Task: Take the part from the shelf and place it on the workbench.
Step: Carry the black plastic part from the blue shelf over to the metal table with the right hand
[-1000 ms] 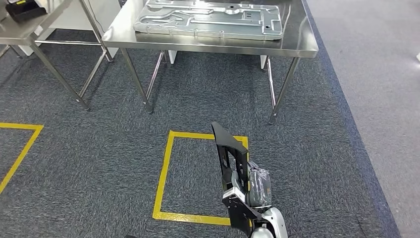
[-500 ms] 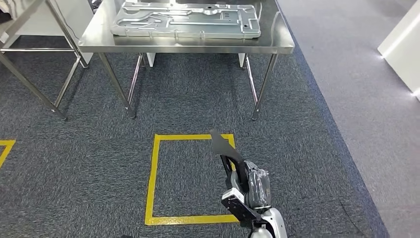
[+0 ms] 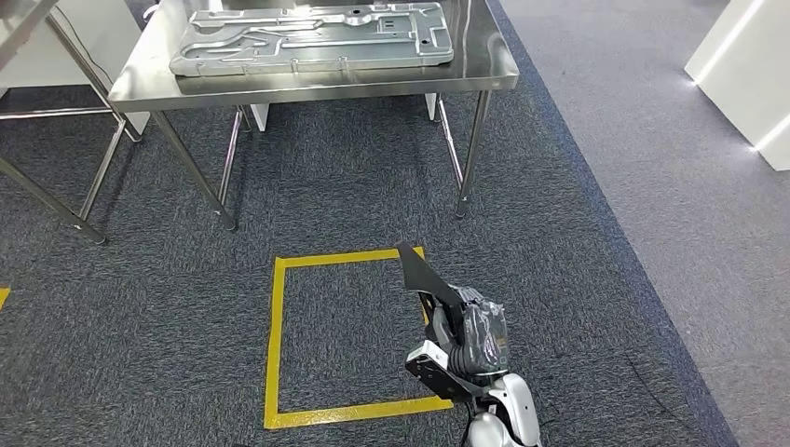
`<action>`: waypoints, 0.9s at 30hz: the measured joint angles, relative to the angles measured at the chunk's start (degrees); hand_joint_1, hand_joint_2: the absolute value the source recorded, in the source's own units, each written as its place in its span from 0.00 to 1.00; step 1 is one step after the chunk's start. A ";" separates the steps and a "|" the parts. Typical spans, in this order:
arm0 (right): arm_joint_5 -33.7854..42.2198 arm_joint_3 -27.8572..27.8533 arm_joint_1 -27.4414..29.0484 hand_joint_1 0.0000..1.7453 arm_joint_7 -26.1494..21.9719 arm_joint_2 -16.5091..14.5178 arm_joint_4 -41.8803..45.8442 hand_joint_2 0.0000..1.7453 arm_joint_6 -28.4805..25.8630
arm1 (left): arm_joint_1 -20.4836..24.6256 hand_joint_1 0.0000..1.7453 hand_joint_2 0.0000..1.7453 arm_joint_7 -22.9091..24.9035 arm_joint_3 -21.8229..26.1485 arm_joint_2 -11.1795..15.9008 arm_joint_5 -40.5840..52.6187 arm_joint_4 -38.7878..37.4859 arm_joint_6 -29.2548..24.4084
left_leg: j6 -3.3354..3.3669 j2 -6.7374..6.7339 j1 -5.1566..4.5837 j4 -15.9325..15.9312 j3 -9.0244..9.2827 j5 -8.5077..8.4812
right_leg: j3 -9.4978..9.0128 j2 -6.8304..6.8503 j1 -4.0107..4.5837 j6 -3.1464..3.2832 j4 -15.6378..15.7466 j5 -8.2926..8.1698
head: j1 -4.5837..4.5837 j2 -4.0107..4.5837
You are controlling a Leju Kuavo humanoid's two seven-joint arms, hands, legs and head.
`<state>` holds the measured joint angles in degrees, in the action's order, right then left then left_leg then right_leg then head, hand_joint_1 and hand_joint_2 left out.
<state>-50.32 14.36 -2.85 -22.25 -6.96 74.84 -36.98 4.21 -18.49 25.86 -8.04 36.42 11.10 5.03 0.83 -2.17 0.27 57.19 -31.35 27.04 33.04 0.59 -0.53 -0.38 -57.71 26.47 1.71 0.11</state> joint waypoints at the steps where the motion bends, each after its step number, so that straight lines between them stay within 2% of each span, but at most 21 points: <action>1: -1.76 0.00 -0.60 1.00 0.71 0.17 0.17 1.00 0.06 | 0.02 0.00 1.00 0.07 0.02 0.00 0.04 0.00 0.14 | -0.13 0.00 0.02 -0.12 0.04 -0.08 | 0.02 0.01 0.02 0.10 -0.01 0.00 | 0.00 0.00; 6: -14.49 0.08 -6.82 1.00 7.06 2.75 0.43 1.00 2.78 | 0.22 0.00 1.00 0.96 0.65 0.03 -0.55 0.00 1.86 | -0.92 0.00 0.18 -0.33 0.00 -0.31 | 0.20 0.00 0.19 0.45 -0.17 -0.11 | -0.01 0.00; 9: -23.43 0.66 -14.72 1.00 11.52 6.08 -1.55 1.00 6.97 | 0.38 0.00 1.00 1.68 1.40 0.08 -1.78 0.01 3.20 | -1.27 0.00 0.20 -0.30 -0.15 -0.45 | 0.32 0.01 0.19 0.51 -0.25 -0.24 | 0.00 0.00; 12: -28.40 1.72 -24.77 1.00 13.30 9.00 -5.87 1.00 11.97 | 0.40 0.00 1.00 1.87 1.49 0.22 -2.61 0.01 3.59 | -1.39 0.00 0.19 -0.20 -0.41 -0.59 | 0.46 0.02 0.16 0.43 -0.28 -0.48 | -0.01 0.00; 14: -32.18 3.71 -34.17 1.00 13.72 10.63 -10.67 1.00 16.29 | 0.55 0.00 1.00 1.94 1.49 0.45 -2.55 0.01 3.60 | -1.07 -0.05 0.02 -0.05 -0.84 -0.68 | 0.75 -0.04 -0.08 0.20 -0.07 -0.91 | 0.00 0.00; 17: -37.14 8.43 -50.22 1.00 13.87 12.23 -18.74 1.00 21.42 | 0.93 0.00 1.00 2.11 1.49 0.71 -2.30 0.02 3.79 | 0.05 -0.15 0.18 -2.23 -0.10 -1.81 | 1.17 -0.11 -0.19 -0.49 -0.11 -1.08 | 0.00 0.00; 18: -37.86 10.40 -55.27 1.00 13.90 12.46 -21.35 1.00 22.46 | 1.01 0.00 1.00 2.16 1.50 0.69 -2.22 0.02 3.87 | 0.20 -0.19 0.43 -3.27 0.44 -2.29 | 2.00 -0.18 -0.20 -0.71 -1.74 -0.31 | 0.00 0.00; 20: -38.24 15.04 -64.13 1.00 14.48 12.63 -26.70 1.00 23.67 | 1.05 0.00 1.00 2.25 1.60 0.68 -2.12 0.02 3.99 | 0.14 -0.13 0.89 -4.21 1.06 -2.54 | 5.53 -0.39 -0.53 -1.27 -8.33 2.30 | -0.01 0.00; 21: -38.24 17.25 -67.30 1.00 15.09 12.62 -28.78 1.00 23.88 | 1.03 0.00 1.00 2.25 1.68 0.67 -2.09 0.02 4.05 | -0.10 -0.03 1.16 -4.20 1.32 -2.26 | 7.64 -0.45 -0.79 -1.65 -12.00 3.31 | -0.01 0.00; 22: -38.24 19.44 -69.69 1.00 15.82 12.56 -30.64 1.00 24.00 | 0.95 0.00 1.00 2.23 1.76 0.64 -2.08 0.01 4.13 | -0.46 0.12 1.53 -4.09 1.72 -1.83 | 9.20 -0.45 -1.09 -2.07 -14.43 3.36 | -0.01 0.00; 23: -38.24 21.44 -71.58 1.00 16.42 12.43 -32.22 1.00 24.05 | 0.85 0.00 1.00 2.22 1.83 0.62 -2.09 0.01 4.19 | -0.92 0.29 1.98 -3.90 2.22 -1.25 | 9.99 -0.43 -1.46 -2.52 -15.08 2.41 | -0.01 0.00; 24: -38.24 23.21 -73.25 1.00 16.73 12.19 -33.57 1.00 24.10 | 0.76 0.00 1.00 2.19 1.89 0.57 -2.12 0.01 4.27 | -1.49 0.43 2.50 -3.50 2.79 -0.50 | 9.62 -0.31 -1.93 -3.09 -13.20 0.18 | -0.01 0.00; 25: -38.24 24.90 -74.88 1.00 16.81 11.86 -34.95 1.00 24.15 | 0.70 0.00 1.00 2.13 1.95 0.52 -2.20 0.00 4.34 | -2.14 0.50 2.98 -2.91 3.28 0.39 | 8.53 0.00 -2.47 -3.74 -9.66 -2.54 | -0.01 0.00; 26: -38.25 26.41 -76.45 1.00 16.71 11.54 -36.39 1.00 24.18 | 0.66 0.00 1.00 2.03 2.10 0.62 -2.31 0.01 4.38 | -2.92 0.51 3.21 -2.26 3.49 1.35 | 7.36 0.37 -2.69 -4.44 -6.49 -4.18 | -0.02 0.00; 27: -38.25 27.82 -78.00 1.00 16.45 11.06 -37.58 1.00 24.16 | 0.66 0.00 1.00 1.91 2.30 0.68 -2.42 0.01 4.40 | -3.64 0.48 3.30 -1.56 3.57 2.31 | 6.31 0.67 -2.84 -4.40 -3.76 -4.79 | 0.00 0.00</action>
<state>-88.58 42.18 -80.85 -5.81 4.10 37.26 -12.82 4.87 -16.58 28.16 -7.37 34.00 11.11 9.43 -2.81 -1.69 3.57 55.63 -27.79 29.35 39.35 1.25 -3.38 -4.78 -61.47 21.68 1.71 0.11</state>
